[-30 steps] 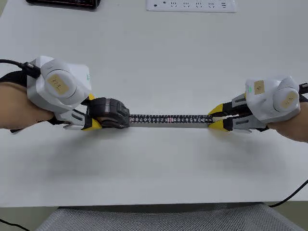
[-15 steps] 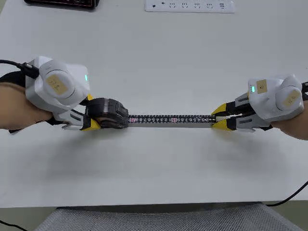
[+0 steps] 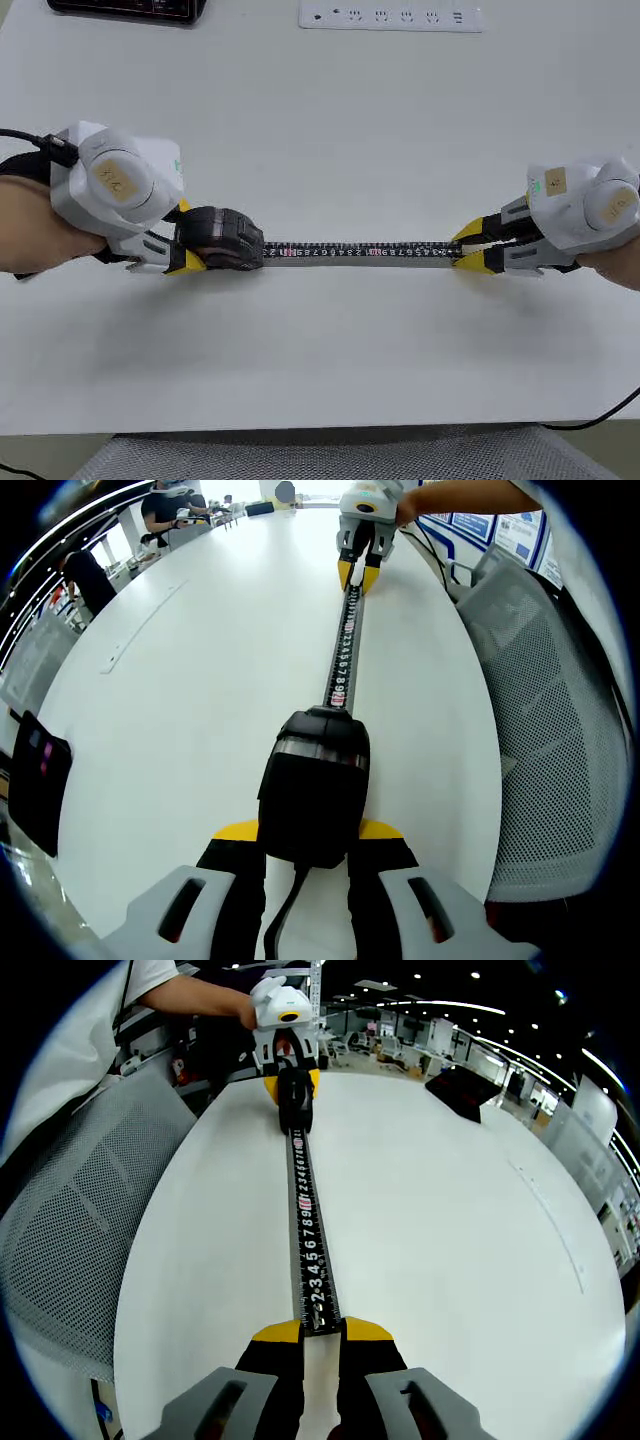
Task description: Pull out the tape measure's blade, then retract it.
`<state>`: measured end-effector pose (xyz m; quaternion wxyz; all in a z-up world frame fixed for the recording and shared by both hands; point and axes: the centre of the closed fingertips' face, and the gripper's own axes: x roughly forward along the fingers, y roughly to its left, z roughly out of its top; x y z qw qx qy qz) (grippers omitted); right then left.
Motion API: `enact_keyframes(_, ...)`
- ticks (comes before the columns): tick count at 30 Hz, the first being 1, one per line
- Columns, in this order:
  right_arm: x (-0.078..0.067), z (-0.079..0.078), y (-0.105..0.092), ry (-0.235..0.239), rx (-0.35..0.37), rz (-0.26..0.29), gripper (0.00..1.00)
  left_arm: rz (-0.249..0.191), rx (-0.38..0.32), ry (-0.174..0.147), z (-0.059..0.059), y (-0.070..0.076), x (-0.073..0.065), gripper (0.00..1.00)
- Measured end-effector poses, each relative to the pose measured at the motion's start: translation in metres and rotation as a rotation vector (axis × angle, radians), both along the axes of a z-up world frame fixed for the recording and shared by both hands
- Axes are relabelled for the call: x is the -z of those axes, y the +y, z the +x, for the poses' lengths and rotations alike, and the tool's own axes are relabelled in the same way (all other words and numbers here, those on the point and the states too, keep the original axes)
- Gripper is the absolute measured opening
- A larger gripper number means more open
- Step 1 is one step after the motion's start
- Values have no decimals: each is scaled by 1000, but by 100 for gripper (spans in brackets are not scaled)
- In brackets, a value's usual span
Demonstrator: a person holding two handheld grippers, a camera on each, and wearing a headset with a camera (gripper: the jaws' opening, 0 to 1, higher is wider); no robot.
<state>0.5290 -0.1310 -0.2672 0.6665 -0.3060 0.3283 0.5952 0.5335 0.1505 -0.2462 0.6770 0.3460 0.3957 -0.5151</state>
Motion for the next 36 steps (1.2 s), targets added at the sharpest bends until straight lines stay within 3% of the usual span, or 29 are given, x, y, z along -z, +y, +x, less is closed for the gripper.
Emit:
enact_keyframes(17, 0, -1, -5, 18, 23, -21, 9, 0, -1, -11, -1, -1, -1, 27)
enact_keyframes(22, -1, -2, -4, 22, 11, -35, 10, -26, -14, -20, -1, -1, -2, 27)
enact_keyframes(36, 2, -2, -6, 22, 20, -44, 11, -32, -5, -31, -1, -3, -2, 28)
